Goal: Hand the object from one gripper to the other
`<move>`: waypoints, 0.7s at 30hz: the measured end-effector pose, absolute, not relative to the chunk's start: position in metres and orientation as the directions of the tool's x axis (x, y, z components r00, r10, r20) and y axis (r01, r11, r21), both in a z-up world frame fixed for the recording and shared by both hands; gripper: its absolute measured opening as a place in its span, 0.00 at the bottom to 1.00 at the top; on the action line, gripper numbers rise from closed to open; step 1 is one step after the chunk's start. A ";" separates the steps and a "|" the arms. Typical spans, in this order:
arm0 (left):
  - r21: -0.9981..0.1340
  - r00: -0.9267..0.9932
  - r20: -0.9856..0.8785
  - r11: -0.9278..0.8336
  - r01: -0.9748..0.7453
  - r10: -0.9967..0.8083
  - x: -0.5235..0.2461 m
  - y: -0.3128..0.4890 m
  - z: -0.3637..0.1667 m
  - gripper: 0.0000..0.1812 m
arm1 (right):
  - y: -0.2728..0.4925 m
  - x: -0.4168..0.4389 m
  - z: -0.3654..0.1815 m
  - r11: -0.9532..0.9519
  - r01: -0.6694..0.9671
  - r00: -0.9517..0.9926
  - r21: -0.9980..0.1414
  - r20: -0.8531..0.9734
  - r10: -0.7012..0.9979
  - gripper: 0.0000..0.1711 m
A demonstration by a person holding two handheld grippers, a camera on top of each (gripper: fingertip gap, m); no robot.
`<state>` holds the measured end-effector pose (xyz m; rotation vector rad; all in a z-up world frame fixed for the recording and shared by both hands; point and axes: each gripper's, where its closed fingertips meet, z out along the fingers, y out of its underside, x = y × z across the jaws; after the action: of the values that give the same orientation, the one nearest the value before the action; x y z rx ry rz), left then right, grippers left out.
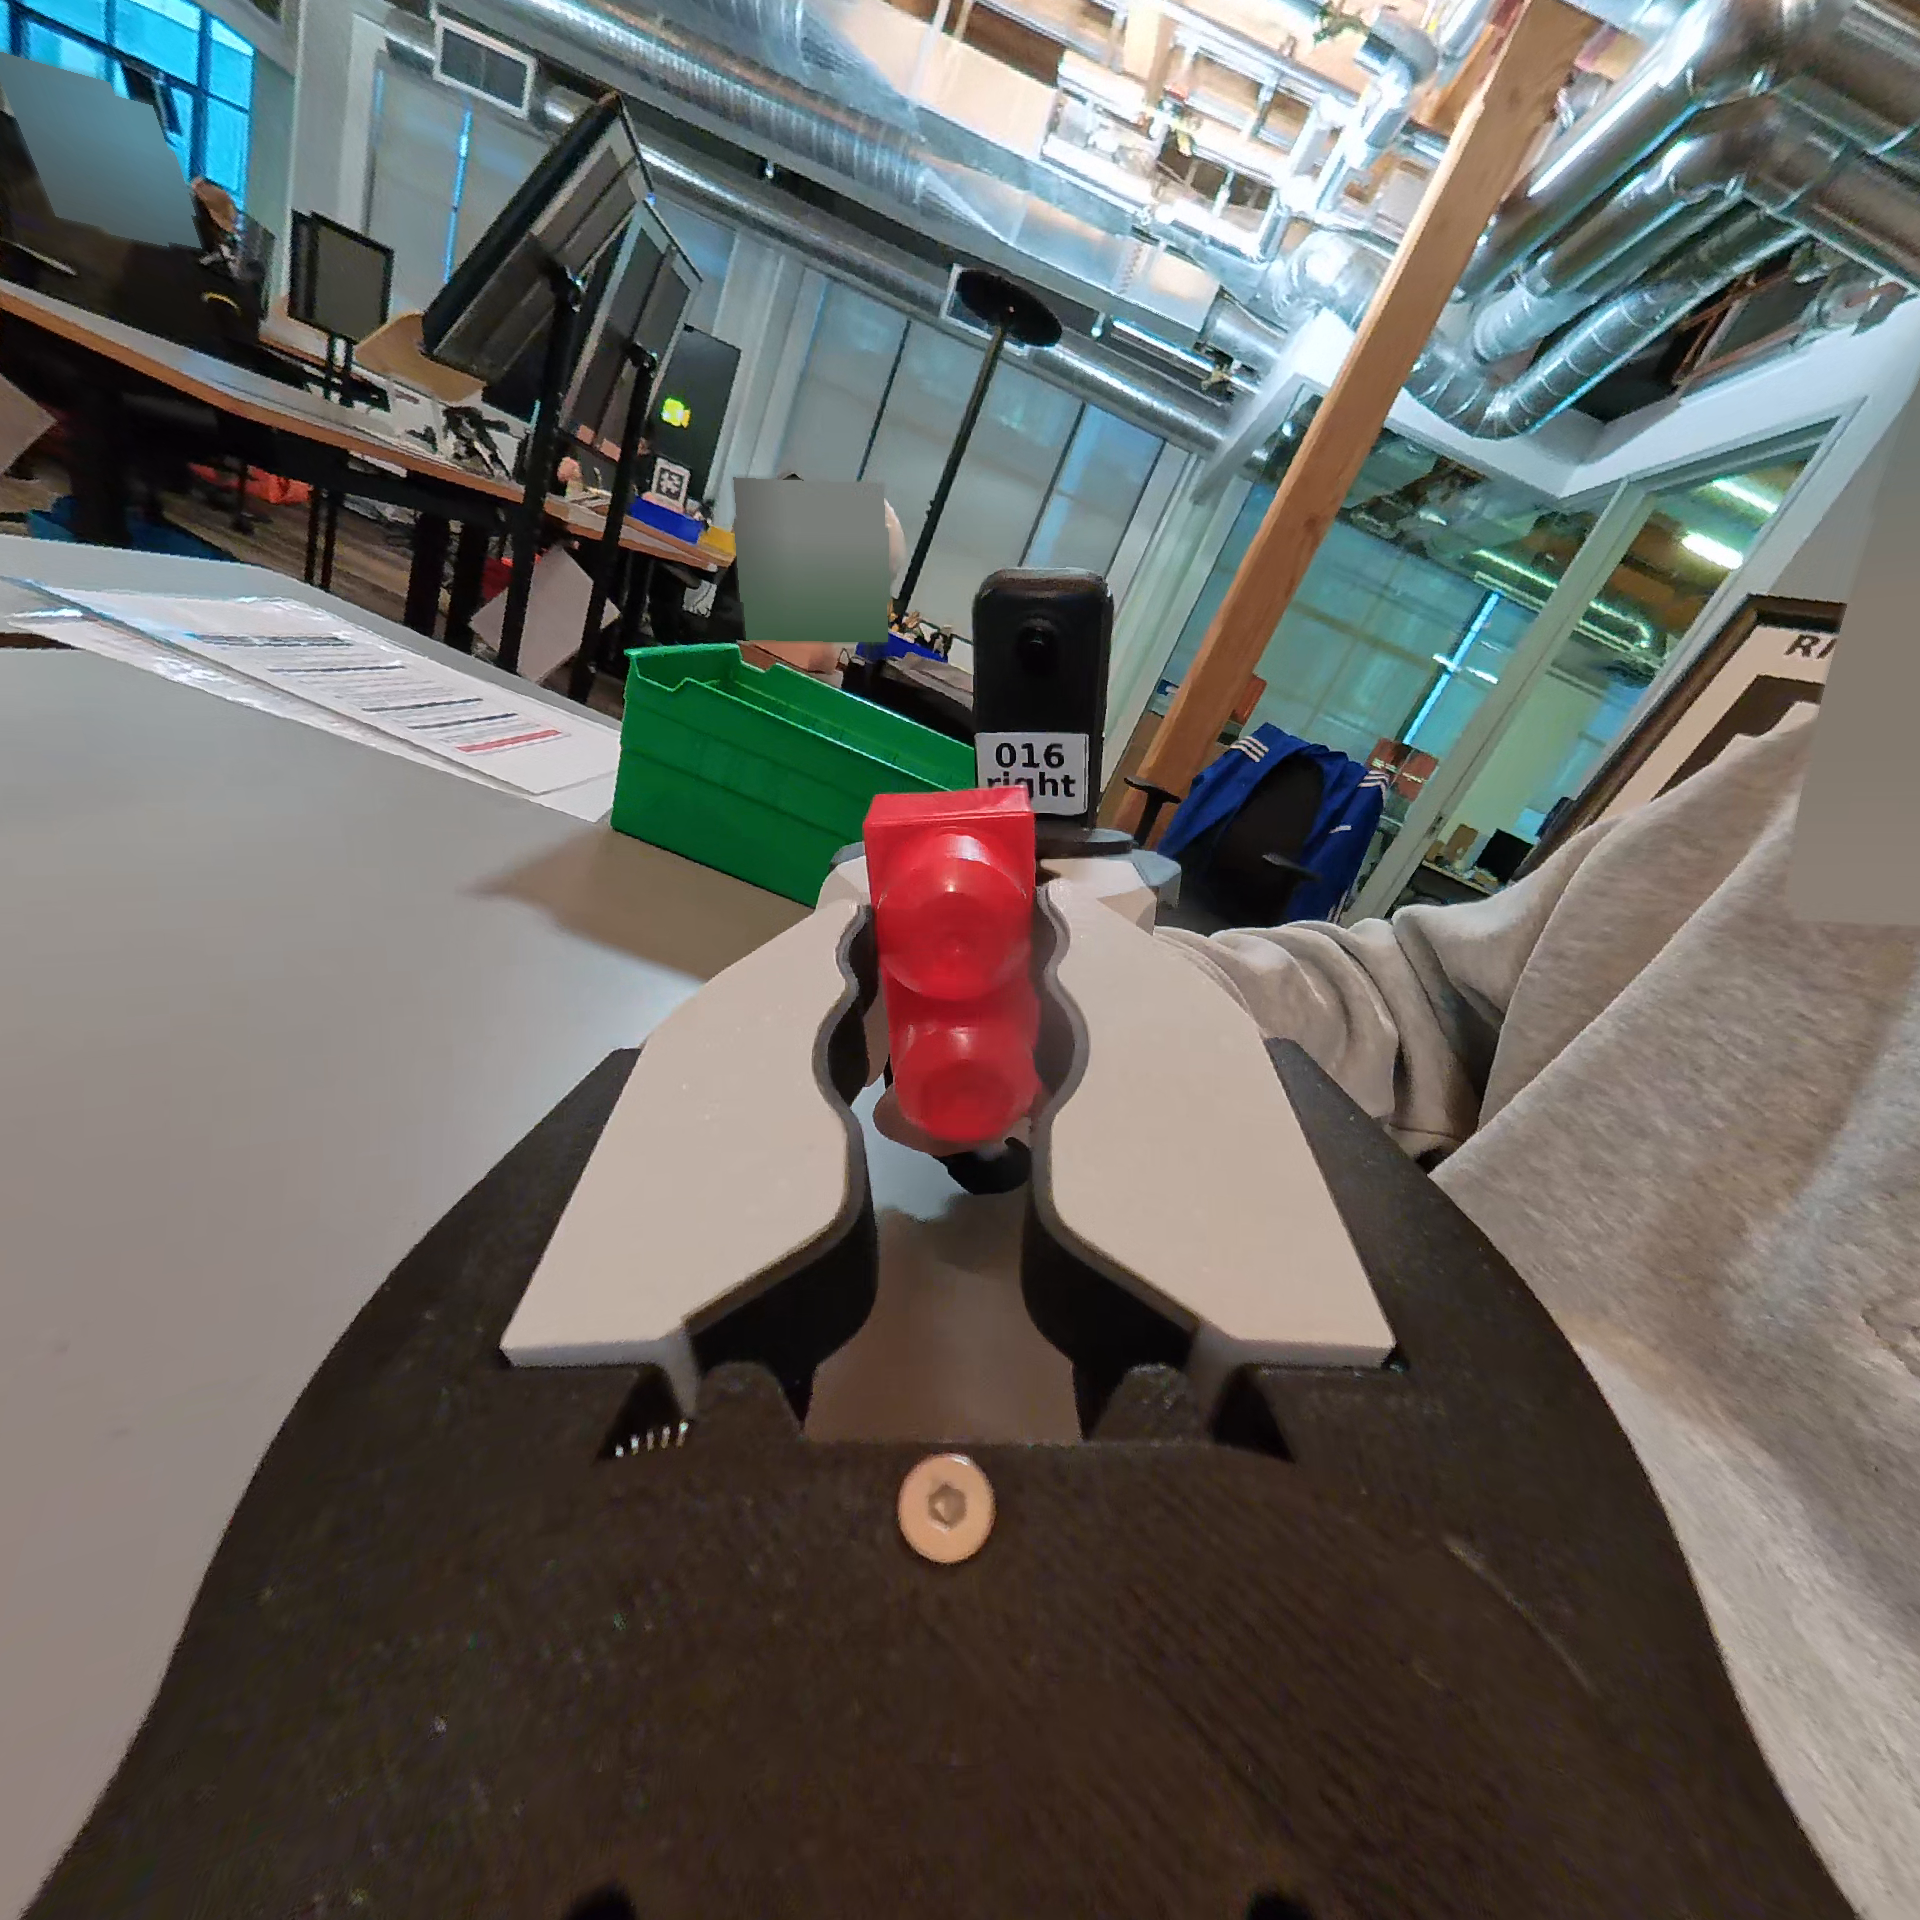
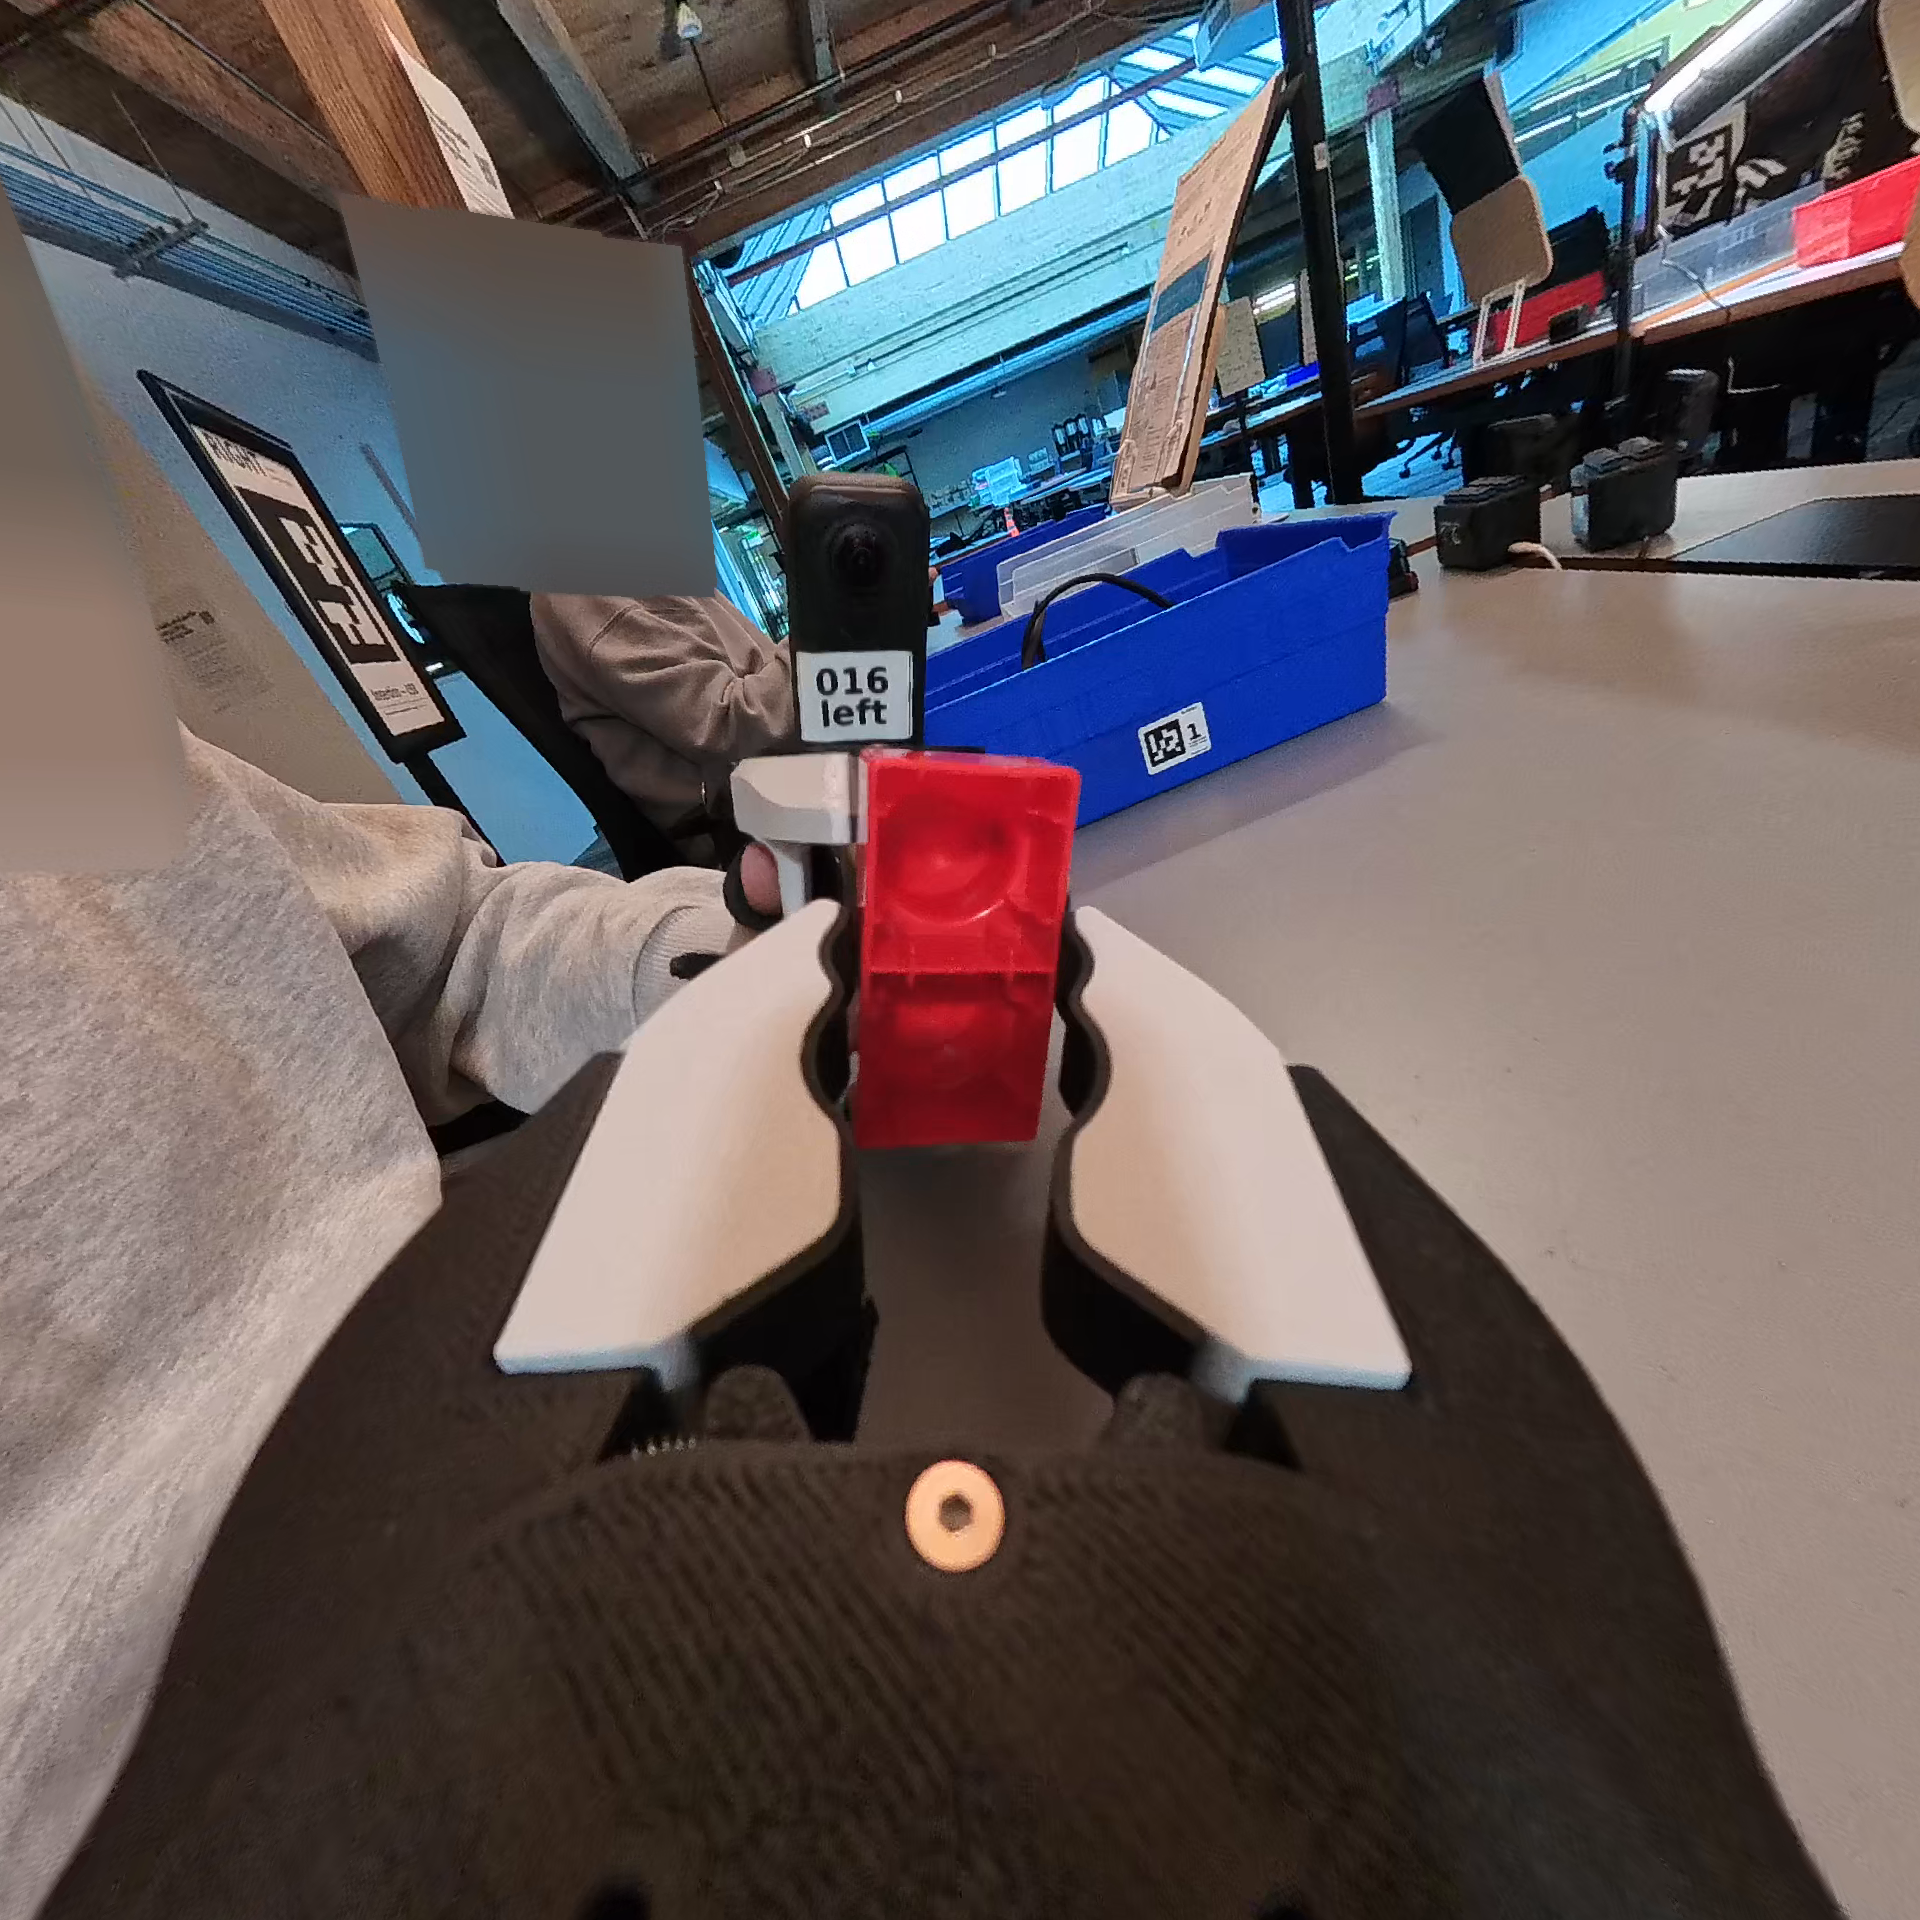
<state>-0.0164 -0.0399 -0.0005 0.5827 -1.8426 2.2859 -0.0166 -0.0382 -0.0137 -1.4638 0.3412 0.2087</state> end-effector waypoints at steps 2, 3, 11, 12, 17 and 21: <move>-0.898 -0.909 0.396 -0.260 -0.355 -0.127 -0.014 -0.037 0.003 0.16 | -0.039 -0.014 -0.017 0.085 -0.304 0.946 -0.949 -0.312 -0.091 0.26; -0.889 -0.903 0.412 -0.274 -0.367 -0.125 -0.012 -0.035 0.005 0.15 | -0.040 -0.012 -0.018 0.076 -0.282 0.951 -0.956 -0.289 -0.110 0.30; -0.854 -0.861 0.497 -0.235 -0.465 -0.104 -0.003 -0.032 -0.010 0.16 | -0.059 0.002 -0.007 0.153 -0.309 0.940 -0.939 -0.326 -0.104 0.32; -0.857 -0.863 0.495 -0.217 -0.467 -0.098 -0.005 -0.034 -0.012 0.15 | -0.059 0.002 -0.006 0.157 -0.320 0.937 -0.934 -0.337 -0.094 0.32; -0.871 -0.874 0.478 -0.172 -0.459 -0.087 -0.011 -0.040 -0.016 0.16 | -0.055 -0.004 -0.009 0.129 -0.370 0.925 -0.920 -0.377 -0.038 0.32; -0.870 -0.873 0.482 -0.163 -0.466 -0.072 -0.013 -0.042 -0.017 0.16 | -0.050 -0.010 -0.013 0.094 -0.370 0.927 -0.924 -0.373 -0.023 0.28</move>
<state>-0.0132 -0.0418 -0.0166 0.6166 -1.8342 2.1217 -0.0098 -0.0498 -0.0134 -1.4619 0.3270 0.2640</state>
